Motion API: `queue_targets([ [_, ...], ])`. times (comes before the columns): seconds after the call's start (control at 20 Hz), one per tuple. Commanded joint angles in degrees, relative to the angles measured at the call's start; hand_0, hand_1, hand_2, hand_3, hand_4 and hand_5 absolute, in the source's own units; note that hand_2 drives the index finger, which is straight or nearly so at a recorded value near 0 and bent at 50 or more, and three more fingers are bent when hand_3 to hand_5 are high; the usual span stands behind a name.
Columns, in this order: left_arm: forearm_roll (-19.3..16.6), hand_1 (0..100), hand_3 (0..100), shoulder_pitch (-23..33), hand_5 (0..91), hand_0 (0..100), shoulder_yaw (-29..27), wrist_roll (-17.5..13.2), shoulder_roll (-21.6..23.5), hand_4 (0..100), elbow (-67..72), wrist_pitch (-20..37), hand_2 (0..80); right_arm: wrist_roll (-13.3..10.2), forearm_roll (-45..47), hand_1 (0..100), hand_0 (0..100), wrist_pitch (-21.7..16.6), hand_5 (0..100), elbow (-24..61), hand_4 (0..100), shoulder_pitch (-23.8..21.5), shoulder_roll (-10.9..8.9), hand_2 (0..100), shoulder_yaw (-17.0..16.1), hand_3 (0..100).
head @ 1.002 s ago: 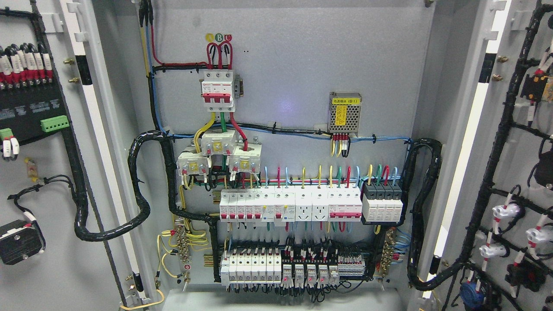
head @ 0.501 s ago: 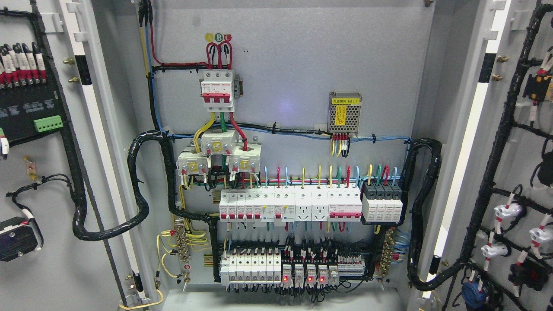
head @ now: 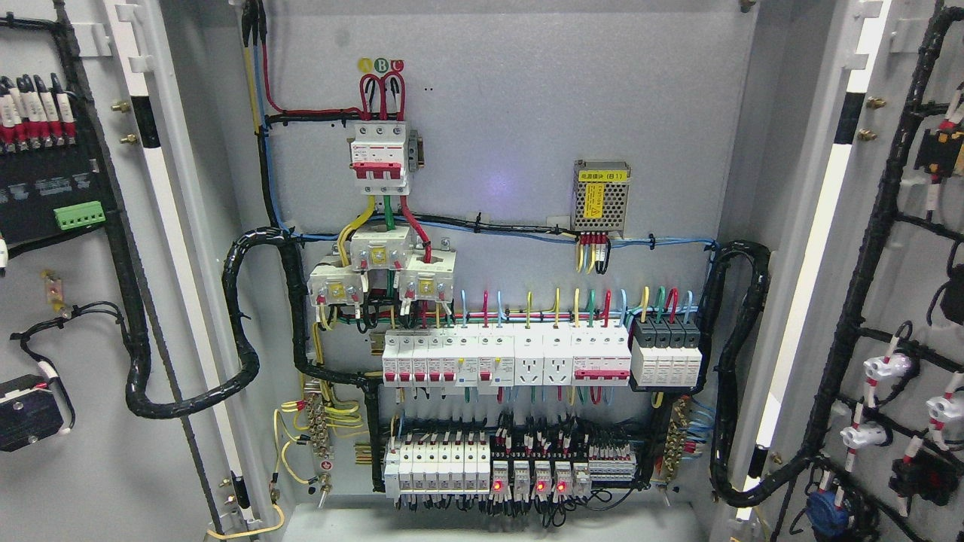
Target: Open door with both hands
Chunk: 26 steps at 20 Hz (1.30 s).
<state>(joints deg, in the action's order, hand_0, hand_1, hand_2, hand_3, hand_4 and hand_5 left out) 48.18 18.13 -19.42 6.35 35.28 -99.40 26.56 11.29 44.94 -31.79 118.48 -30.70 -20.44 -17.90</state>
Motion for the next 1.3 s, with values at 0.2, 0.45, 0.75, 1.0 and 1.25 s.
queue_targets([
  [0.2, 0.5, 0, 0, 3.5, 0.0, 0, 1.0, -0.1, 2.0, 0, -4.4, 0.3, 0.0, 0.1, 0.0, 0, 0, -2.0, 0, 1.2, 0, -0.6, -3.73, 0, 1.6, 0],
  [0.45, 0.5, 0, 0, 6.6, 0.0, 0, 2.1, -0.1, 2.2, 0, -8.0, 0.4, 0.0, 0.2, 0.0, 0, 0, -3.1, 0, 1.2, 0, -0.3, -6.71, 0, 4.6, 0],
  [0.75, 0.3, 0, 0, 11.3, 0.0, 0, 4.0, -0.1, 2.2, 0, -12.7, 0.6, 0.0, 0.6, -0.7, 0, 0, -3.2, 0, 1.1, 0, -0.2, -9.26, 0, 11.0, 0],
  [1.0, -0.8, 0, 0, 12.5, 0.0, 0, 7.9, -0.1, 2.2, 0, -14.9, 0.6, 0.0, 0.7, -5.6, 0, 0, -3.2, 0, 0.5, 0, -0.4, -9.71, 0, 16.8, 0],
  [1.25, -6.3, 0, 0, 13.2, 0.0, 0, 13.9, -0.1, 1.5, 0, -13.8, 0.5, 0.0, 0.6, -10.7, 0, 0, -3.2, 0, -4.8, 0, -0.5, -9.10, 0, 24.7, 0],
])
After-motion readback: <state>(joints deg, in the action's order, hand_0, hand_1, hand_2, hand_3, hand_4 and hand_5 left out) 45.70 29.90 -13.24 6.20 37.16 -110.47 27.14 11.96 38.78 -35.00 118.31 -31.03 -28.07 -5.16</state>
